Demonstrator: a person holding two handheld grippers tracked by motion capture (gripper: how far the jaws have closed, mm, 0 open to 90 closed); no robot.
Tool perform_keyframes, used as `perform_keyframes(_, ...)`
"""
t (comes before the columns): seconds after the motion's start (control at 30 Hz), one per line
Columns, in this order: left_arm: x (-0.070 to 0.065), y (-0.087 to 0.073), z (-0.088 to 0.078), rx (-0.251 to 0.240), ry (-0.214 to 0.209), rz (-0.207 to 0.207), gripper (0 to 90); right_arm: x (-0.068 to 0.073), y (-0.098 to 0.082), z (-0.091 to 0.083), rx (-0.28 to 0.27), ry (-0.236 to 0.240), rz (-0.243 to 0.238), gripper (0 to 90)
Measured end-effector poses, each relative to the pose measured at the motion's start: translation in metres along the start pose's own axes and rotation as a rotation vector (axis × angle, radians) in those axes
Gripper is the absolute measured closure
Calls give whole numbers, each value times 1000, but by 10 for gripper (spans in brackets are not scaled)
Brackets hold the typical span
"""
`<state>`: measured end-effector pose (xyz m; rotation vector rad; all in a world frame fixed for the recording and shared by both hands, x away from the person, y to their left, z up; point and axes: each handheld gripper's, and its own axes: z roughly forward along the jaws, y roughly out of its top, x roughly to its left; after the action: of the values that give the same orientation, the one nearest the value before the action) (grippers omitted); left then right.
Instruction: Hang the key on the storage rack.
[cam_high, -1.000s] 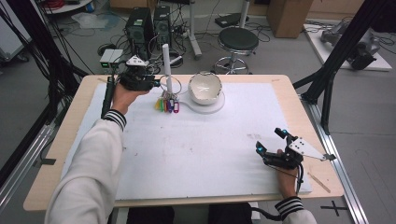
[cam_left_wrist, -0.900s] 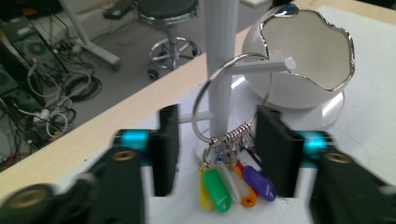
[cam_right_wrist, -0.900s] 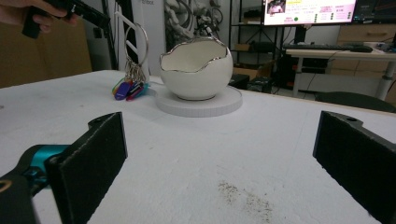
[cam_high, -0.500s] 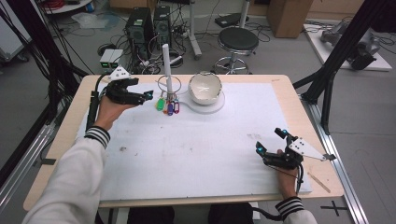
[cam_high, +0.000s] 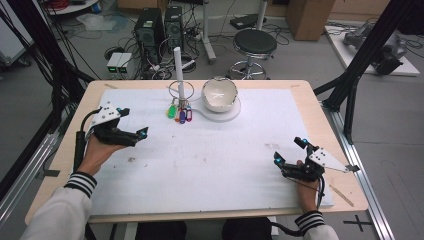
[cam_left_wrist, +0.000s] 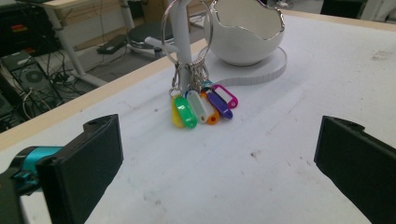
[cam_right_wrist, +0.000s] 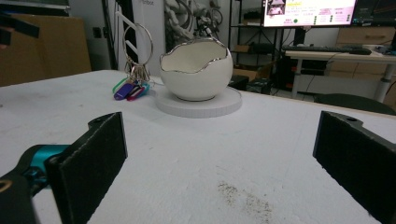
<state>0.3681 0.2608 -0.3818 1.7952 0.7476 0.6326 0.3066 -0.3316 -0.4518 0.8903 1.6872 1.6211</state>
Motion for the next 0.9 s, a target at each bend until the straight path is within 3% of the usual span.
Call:
perform_keyframes(0.13, -6, -16, -13, -20, -16, -9, 17, 0, 0, 0, 0, 2, 3, 24)
perform_keyframes(0.4, -29, -50, -38, -79, -20, -25, 17, 0, 0, 0, 0, 0, 1, 24)
perform_keyframes(0.53, -39, -69, -52, -136, 14, -17, 17, 0, 0, 0, 0, 2, 3, 24)
perform_keyframes(0.67, -42, -84, -62, -181, 42, -43, 17, 0, 0, 0, 2, -2, 0, 24)
perform_keyframes(0.9, -43, -94, -72, -284, 121, -63, 17, 0, 0, 0, 0, 0, -10, 24)
